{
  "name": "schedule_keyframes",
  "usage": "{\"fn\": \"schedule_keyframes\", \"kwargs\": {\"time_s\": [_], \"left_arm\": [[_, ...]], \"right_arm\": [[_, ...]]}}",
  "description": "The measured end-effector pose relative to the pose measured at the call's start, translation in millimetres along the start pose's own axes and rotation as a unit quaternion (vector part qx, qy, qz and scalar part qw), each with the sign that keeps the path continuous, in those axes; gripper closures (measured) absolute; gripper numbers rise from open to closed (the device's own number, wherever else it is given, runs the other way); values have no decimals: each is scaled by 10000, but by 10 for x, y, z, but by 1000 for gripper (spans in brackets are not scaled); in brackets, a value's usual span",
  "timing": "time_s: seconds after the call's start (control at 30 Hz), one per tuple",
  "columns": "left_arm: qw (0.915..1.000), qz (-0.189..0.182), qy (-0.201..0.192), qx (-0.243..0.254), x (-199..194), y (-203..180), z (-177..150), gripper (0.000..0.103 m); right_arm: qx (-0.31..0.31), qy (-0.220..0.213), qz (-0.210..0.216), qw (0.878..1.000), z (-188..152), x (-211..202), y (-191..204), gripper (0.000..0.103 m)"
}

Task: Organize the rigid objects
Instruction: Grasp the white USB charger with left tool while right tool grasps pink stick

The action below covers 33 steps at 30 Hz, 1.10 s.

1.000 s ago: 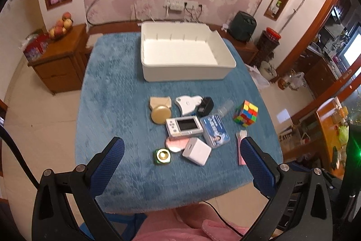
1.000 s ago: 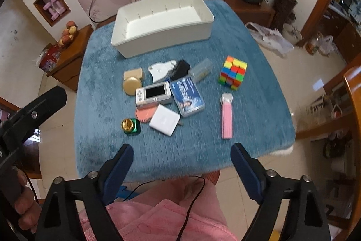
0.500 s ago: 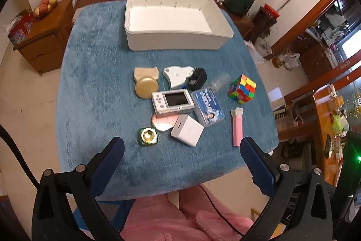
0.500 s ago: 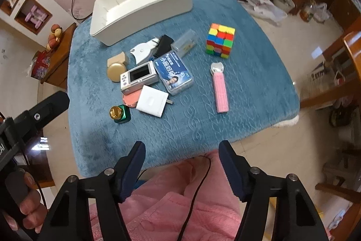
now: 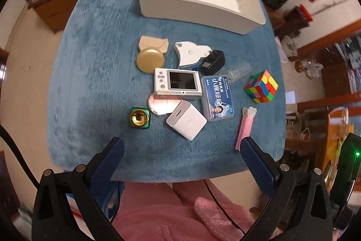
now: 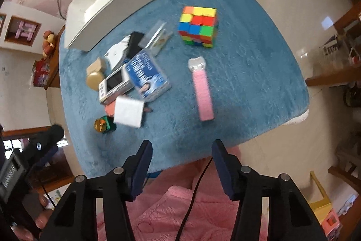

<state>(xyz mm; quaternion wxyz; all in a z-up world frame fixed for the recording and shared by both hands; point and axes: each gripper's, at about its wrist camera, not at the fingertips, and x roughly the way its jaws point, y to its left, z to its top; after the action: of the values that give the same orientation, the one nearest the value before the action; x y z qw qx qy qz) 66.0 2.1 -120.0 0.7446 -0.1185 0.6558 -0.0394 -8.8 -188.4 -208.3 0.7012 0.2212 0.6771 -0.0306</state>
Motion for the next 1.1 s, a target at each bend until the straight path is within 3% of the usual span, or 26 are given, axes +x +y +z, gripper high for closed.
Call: {"fn": "schedule_keyframes", "kwargs": {"time_s": [0.27, 0.6, 0.93, 1.1], "left_arm": [[9931, 213, 449, -1064, 312, -44, 74, 2], [9669, 382, 816, -2389, 753, 102, 177, 3], [9391, 518, 1278, -3148, 1165, 349, 121, 4], [9319, 516, 1468, -3275, 1314, 463, 86, 8]], "right_arm": [[44, 613, 117, 9980, 531, 194, -292, 50], [191, 1537, 270, 9876, 964, 605, -457, 50], [83, 1934, 241, 9808, 1150, 948, -373, 50], [49, 2015, 148, 9794, 1208, 1070, -333, 51]]}}
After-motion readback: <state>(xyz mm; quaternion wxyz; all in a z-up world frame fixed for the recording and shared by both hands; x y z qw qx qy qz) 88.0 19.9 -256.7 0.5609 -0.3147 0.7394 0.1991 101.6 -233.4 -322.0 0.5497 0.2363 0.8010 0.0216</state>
